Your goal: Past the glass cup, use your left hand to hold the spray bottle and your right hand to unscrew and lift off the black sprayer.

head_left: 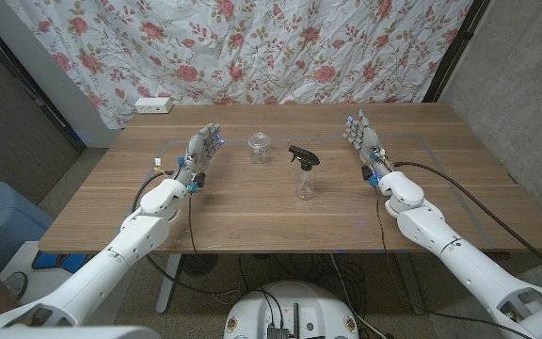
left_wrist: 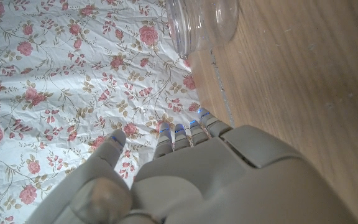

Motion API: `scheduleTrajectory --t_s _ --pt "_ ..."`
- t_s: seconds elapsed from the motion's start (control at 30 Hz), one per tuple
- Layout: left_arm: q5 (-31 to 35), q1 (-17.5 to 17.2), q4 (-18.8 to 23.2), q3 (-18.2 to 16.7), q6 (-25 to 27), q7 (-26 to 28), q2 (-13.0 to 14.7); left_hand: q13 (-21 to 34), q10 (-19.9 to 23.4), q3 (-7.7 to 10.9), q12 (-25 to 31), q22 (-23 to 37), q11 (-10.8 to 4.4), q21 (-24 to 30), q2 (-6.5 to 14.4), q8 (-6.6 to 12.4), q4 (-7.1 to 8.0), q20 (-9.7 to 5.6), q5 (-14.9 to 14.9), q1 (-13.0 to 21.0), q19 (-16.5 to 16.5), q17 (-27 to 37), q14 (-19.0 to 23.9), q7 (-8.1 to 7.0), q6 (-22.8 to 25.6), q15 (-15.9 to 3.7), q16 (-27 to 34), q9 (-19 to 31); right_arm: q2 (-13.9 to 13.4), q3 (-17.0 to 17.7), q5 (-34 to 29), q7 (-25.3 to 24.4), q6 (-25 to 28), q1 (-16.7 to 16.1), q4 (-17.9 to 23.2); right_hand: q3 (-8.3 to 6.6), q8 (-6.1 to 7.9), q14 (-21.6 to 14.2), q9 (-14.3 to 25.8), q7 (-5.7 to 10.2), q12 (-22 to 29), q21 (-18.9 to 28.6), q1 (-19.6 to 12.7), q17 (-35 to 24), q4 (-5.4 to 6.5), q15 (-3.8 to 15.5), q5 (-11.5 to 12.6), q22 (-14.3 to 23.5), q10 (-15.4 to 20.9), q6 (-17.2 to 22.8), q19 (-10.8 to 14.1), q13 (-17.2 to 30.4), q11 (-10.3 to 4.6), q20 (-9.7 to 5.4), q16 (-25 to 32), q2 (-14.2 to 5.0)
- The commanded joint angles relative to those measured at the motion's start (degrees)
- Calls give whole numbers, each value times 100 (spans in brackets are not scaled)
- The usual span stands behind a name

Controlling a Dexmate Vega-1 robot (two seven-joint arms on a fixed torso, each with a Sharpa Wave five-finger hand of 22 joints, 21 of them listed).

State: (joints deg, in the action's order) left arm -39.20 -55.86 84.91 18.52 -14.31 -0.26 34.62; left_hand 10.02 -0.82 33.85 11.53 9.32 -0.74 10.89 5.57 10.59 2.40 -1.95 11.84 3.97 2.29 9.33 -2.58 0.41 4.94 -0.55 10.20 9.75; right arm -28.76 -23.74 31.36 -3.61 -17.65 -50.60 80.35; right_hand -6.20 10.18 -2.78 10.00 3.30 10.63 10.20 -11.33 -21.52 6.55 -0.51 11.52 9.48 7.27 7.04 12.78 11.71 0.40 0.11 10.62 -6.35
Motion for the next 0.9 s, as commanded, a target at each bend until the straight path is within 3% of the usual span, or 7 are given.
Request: scheduleTrajectory --t_s 0.03,0.4,0.53,0.9 --pt "-100 -383 548 -143 147 -58 371 6 61 44 6 19 -44 -8 73 29 -126 -14 -41 125 65 15 4 -57 51 -65 -5 22 -10 -26 -142 -110 -45 -67 111 -14 17 -34 19 -2 33 37 -56 -2 -48 7 56 17 56 -15 40 9 4 -11 35 28" --pt "-106 -447 653 -112 24 -352 466 9 198 130 18 18 -168 -8 -26 54 -515 -83 -114 336 137 17 98 -131 162 -148 9 24 -68 -10 -177 -143 -57 -168 212 -30 35 -40 18 -3 34 38 -69 36 -76 12 62 16 48 11 33 -4 12 -16 40 29" --pt "-90 -398 646 -40 9 -486 461 11 328 203 33 18 -231 3 -81 75 -834 -117 -155 521 232 18 198 -191 263 -216 19 27 -99 24 -169 -156 -80 -217 235 -36 41 -39 18 -3 35 40 -73 52 -87 16 63 16 46 23 33 -8 11 -17 41 29" --pt "-30 -416 949 95 193 -593 604 15 465 229 52 20 -272 6 -148 75 -1051 -122 -179 625 304 20 297 -235 335 -269 26 30 -163 109 -115 -28 -221 -216 131 -58 62 -59 18 -30 48 53 -84 101 -119 31 67 15 72 77 60 -21 26 -45 51 23"
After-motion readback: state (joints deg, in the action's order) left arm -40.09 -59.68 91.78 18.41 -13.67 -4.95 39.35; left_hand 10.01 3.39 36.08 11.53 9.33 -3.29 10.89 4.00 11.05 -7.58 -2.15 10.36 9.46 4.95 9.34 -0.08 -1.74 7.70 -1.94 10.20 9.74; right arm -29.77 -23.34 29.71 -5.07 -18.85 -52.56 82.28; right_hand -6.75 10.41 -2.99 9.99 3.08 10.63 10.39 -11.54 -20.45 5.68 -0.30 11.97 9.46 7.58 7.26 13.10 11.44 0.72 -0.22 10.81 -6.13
